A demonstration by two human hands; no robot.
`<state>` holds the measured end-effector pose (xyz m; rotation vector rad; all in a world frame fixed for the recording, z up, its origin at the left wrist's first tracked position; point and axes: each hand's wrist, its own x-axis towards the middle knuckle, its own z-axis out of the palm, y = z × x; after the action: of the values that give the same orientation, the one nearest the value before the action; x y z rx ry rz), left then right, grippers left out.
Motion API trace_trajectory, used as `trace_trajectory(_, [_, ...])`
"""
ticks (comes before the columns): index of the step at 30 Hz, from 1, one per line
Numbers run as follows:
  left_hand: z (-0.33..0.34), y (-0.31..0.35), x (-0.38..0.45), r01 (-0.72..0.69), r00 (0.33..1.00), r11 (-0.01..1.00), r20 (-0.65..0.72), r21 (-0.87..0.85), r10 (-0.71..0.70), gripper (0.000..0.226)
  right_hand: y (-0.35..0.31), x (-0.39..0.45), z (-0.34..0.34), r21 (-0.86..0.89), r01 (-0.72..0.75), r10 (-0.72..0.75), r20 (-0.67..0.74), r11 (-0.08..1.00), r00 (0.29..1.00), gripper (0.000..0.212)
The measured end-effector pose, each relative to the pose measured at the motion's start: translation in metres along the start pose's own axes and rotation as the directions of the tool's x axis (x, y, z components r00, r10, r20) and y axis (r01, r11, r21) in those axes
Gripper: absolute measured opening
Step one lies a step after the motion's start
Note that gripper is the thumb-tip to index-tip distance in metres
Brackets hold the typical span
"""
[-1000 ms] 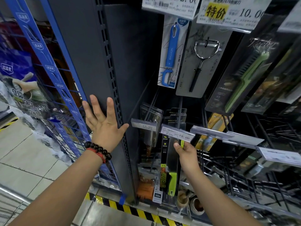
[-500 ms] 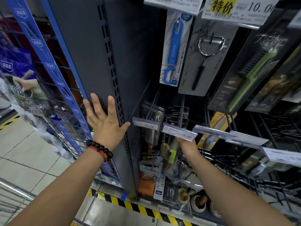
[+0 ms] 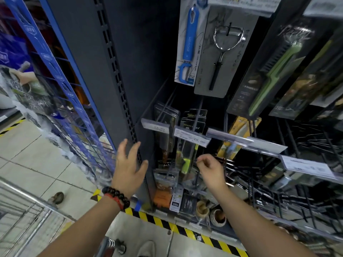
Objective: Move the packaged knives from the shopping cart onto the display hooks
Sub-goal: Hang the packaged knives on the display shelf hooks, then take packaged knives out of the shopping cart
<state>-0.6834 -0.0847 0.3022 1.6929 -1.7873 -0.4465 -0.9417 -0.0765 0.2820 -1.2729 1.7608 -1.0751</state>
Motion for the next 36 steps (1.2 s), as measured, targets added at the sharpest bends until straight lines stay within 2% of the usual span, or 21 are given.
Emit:
trace_trajectory(2, [0.005,-0.004,-0.019,0.079,0.972,0.997,0.219,0.019,-0.081,0.058,-0.007,-0.007,0.006,-0.054,0.099,-0.094,0.097,0.994,0.991,0.011])
trace_trajectory(4, [0.003,-0.005,-0.034,0.112,0.953,0.992,0.278,0.055,-0.123,0.053,-0.015,-0.013,0.016,-0.077,0.181,-0.164,0.182,0.981,0.969,0.008])
trace_trajectory(7, [-0.013,-0.002,-0.055,0.135,0.957,0.987,0.247,0.086,-0.152,0.043,-0.025,-0.028,0.038,-0.098,0.270,-0.238,0.256,0.958,0.937,0.005])
trace_trajectory(12, [-0.054,-0.015,-0.093,0.191,0.956,0.971,0.197,0.141,-0.217,0.044,-0.048,-0.066,0.081,-0.102,0.358,-0.289,0.410,0.928,0.865,0.005])
trace_trajectory(17, [-0.100,-0.047,-0.145,0.278,0.948,0.951,0.123,0.134,-0.295,0.039,-0.071,-0.117,0.133,-0.080,0.453,-0.369,0.466,0.888,0.804,0.006])
trace_trajectory(21, [-0.146,-0.086,-0.204,0.358,0.928,0.922,0.057,0.146,-0.369,0.040,-0.085,-0.179,0.186,-0.034,0.469,-0.391,0.503,0.882,0.771,0.011])
trace_trajectory(25, [-0.198,-0.139,-0.270,0.424,0.899,0.897,0.062,0.123,-0.433,0.040,-0.091,-0.255,0.246,-0.004,0.493,-0.427,0.492,0.870,0.759,0.006])
trace_trajectory(31, [-0.263,-0.194,-0.348,0.461,0.876,0.875,0.081,0.151,-0.476,0.042,-0.092,-0.353,0.299,0.016,0.322,-0.276,0.560,0.946,0.781,0.011])
trace_trajectory(36, [-0.285,-0.215,-0.352,0.435,0.884,0.890,0.122,0.133,-0.451,0.043,-0.096,-0.383,0.305,0.040,0.218,-0.206,0.522,0.975,0.828,0.010])
